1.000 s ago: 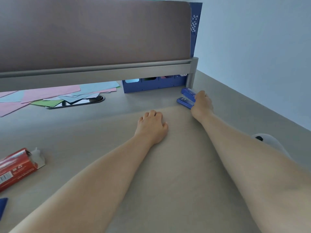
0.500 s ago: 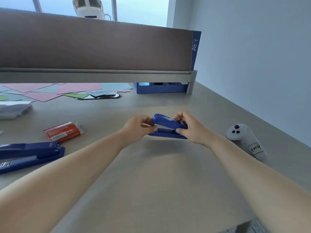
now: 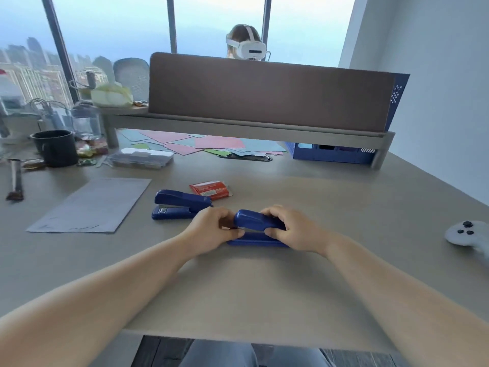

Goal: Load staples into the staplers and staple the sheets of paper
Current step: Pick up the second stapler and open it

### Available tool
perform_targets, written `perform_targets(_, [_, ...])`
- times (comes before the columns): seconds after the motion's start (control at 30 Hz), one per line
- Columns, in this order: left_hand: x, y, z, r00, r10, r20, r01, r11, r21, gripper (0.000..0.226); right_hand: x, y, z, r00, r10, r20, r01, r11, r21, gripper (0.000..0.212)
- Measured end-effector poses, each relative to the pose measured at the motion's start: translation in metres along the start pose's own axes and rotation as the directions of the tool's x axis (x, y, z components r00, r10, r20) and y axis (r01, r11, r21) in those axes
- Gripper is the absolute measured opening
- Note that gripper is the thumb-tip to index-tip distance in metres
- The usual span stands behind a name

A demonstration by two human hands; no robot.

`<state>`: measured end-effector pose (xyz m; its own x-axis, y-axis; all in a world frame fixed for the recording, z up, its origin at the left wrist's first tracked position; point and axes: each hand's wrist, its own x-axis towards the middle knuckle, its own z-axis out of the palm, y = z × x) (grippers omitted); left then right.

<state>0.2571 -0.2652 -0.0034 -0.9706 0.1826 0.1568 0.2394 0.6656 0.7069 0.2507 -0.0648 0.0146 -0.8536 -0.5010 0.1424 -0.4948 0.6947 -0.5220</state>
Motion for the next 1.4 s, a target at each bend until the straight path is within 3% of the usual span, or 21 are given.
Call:
perform_targets(0.3, [-0.019, -0.017, -0.014, 0.996, 0.032, -0.08, -0.032, 0.999, 0.005, 0.017, 0.024, -0.042, 0.022, 0.996, -0.083, 0.02, 0.083, 0.996, -0.022, 0.029])
perform_targets(0.5, [-0.018, -0.018, -0.012, 0.995, 0.046, -0.087, -0.051, 0.997, -0.05, 0.015, 0.028, -0.044, 0.036, 0.985, -0.14, -0.102, 0.132, 0.988, -0.079, 0.025])
perform_targets(0.63, [-0.017, -0.02, -0.012, 0.994, 0.033, -0.108, -0.036, 0.999, -0.022, 0.025, 0.025, -0.042, 0.034, 0.969, -0.108, -0.223, 0.123, 0.991, 0.057, 0.019])
perform_targets(0.8, [-0.019, -0.019, -0.011, 0.994, 0.05, -0.093, -0.055, 0.997, -0.048, 0.024, 0.025, -0.041, 0.034, 0.969, -0.062, -0.24, 0.098, 0.985, 0.141, 0.006])
perform_targets(0.97, [-0.02, -0.02, -0.009, 0.992, 0.066, -0.103, -0.065, 0.998, 0.014, 0.021, 0.03, -0.043, 0.035, 0.956, -0.092, -0.277, 0.111, 0.992, 0.055, 0.022])
perform_targets(1.2, [-0.019, -0.019, -0.009, 0.992, 0.085, -0.096, -0.081, 0.995, 0.052, 0.019, 0.029, -0.04, 0.03, 0.878, -0.077, -0.472, 0.192, 0.96, 0.202, 0.01])
perform_targets(1.4, [-0.019, -0.018, -0.01, 0.992, 0.069, -0.106, -0.062, 0.995, 0.072, 0.011, 0.033, -0.039, 0.026, 0.778, -0.125, -0.616, 0.291, 0.94, 0.176, 0.015])
